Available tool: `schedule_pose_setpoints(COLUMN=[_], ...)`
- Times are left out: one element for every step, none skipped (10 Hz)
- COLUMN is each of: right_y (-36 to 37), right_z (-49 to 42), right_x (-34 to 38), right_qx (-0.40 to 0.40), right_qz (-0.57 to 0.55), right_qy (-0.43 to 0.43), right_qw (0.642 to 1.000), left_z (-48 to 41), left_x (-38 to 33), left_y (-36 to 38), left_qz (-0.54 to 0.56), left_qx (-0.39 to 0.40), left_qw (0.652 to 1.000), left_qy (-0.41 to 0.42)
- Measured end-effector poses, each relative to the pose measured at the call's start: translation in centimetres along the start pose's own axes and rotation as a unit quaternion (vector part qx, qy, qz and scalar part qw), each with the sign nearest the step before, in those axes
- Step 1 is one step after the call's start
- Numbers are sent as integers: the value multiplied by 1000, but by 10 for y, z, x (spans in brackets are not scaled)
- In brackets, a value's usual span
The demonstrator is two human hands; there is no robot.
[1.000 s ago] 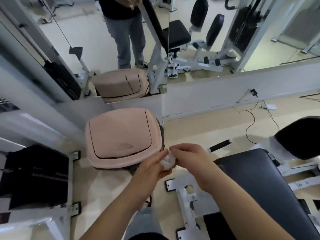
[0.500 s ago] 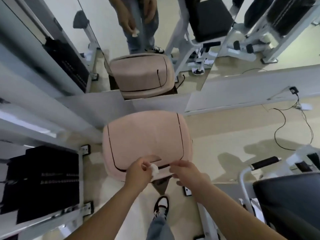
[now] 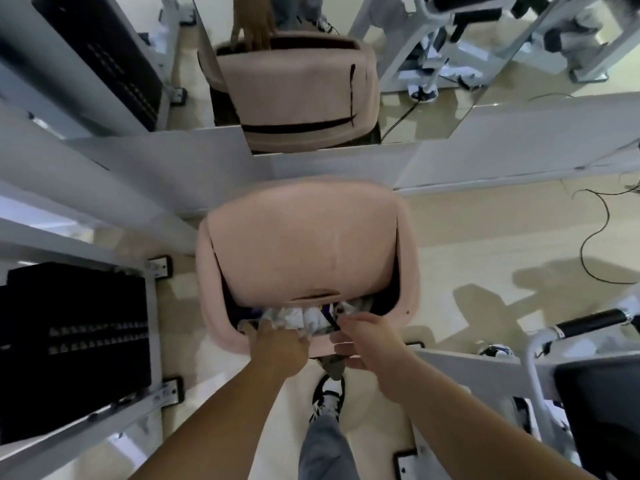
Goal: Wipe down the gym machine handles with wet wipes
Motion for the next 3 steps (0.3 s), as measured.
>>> schedule_pose_setpoints(right_y=[7,2,-7], right_z=[-2,0,-3], right_x=[8,15,21], right_qx=[5,8,-27], right_qz=[15,16,4], right_qy=[-17,-32,-40], right_qw=[1000,999,999], left_z=[3,-2,-11], left_x=[4,4,11], left_y=[-10,-51,-91], left_qz=[7,75,88], left_qx=[-3,-115,-267], left_qw=[999,990,960], left_qy=[-31,-32,3])
Point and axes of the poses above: each hand's wrist, its own z-axis away from the middle knuckle, its own y-axis out of the palm, x = y × z, the point moved 1 cm from there along -z, towards the middle knuckle, and after that the axes turned 13 degrees about -x, right-handed, at the moved point
